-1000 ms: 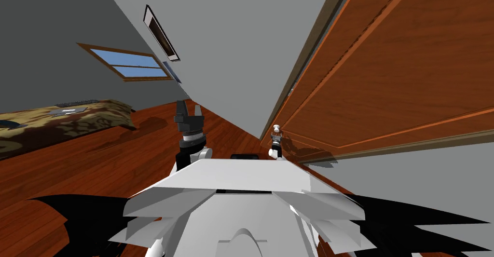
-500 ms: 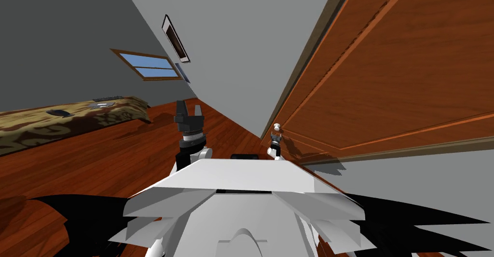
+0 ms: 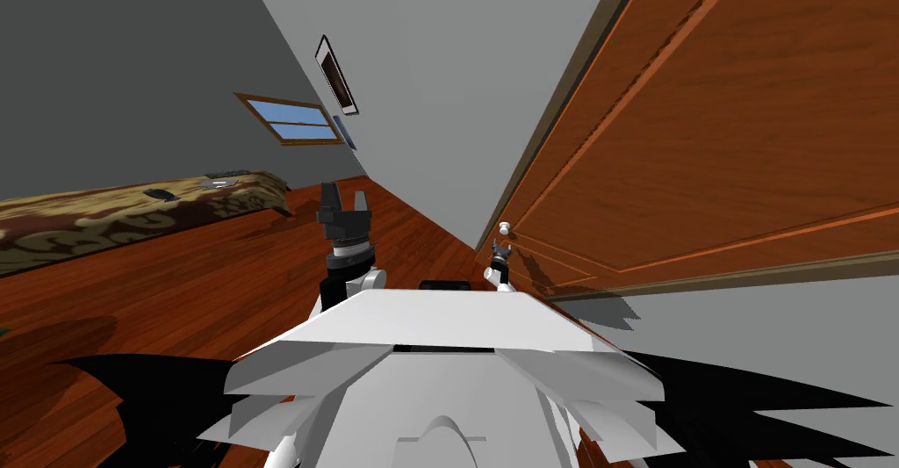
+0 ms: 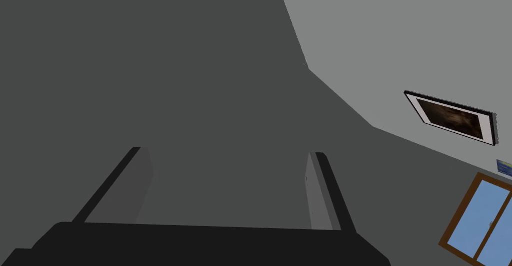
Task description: Pull the door open
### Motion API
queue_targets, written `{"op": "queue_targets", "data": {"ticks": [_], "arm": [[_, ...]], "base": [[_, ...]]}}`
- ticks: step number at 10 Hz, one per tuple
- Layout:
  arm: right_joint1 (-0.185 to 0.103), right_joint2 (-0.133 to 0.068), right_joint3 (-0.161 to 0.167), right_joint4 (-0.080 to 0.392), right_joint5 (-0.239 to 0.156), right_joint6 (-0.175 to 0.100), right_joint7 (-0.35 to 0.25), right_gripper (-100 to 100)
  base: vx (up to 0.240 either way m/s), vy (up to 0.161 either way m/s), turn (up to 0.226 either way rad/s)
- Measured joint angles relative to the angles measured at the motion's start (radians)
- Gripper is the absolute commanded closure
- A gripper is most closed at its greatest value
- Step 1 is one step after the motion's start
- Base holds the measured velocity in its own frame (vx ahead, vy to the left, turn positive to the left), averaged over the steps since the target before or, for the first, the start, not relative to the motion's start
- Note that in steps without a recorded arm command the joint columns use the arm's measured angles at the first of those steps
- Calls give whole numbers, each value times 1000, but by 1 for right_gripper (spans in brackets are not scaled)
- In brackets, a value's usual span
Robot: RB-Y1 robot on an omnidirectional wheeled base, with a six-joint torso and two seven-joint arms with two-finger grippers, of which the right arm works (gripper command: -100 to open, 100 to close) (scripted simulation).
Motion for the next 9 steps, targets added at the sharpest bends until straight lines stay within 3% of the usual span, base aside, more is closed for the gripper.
{"op": "queue_targets", "data": {"ticks": [1, 2, 4, 6, 7, 8, 9], "arm": [[0, 1, 0, 0, -1, 0, -4, -100], [-10, -24, 5, 44, -1, -14, -36, -100], [27, -50, 2, 4, -7, -2, -56, -100], [23, -89, 9, 57, -8, -22, -112, -100], [37, -97, 7, 37, -11, -19, -121, -100], [42, -120, 9, 50, -13, -19, -143, -100], [68, -141, 8, 29, -17, -14, -162, -100]], "base": [[126, -11, 86], [163, -6, 46], [199, 9, 60], [151, -31, 48], [140, -20, 64], [221, -30, 95], [103, -17, 18]]}}
